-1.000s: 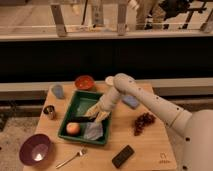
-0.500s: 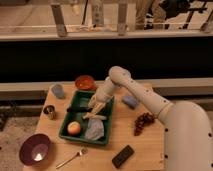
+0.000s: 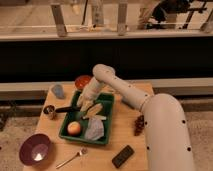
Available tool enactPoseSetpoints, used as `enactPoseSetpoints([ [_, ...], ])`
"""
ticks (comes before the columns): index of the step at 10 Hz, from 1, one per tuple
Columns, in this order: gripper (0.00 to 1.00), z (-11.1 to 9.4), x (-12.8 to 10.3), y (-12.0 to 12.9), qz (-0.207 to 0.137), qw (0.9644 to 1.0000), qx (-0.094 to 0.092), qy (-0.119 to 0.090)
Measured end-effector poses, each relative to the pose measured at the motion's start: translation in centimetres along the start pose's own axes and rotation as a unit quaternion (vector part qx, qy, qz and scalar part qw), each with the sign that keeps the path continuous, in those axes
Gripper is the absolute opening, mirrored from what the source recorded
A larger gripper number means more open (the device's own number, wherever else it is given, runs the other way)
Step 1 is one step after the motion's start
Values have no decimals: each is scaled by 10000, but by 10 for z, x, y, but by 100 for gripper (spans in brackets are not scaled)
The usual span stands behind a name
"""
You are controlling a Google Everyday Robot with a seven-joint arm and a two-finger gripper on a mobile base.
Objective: Wipe tray with brush
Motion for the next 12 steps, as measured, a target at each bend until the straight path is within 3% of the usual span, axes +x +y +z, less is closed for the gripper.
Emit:
enactPoseSetpoints([
  [4, 0, 23, -35, 27, -389, 9984, -274, -301],
  [7, 0, 20, -47, 62, -506, 9969, -339, -495],
  [9, 0, 7, -40, 83, -446, 9974, -257, -505],
  [12, 0, -23, -8, 108, -96, 9993, -15, -370],
])
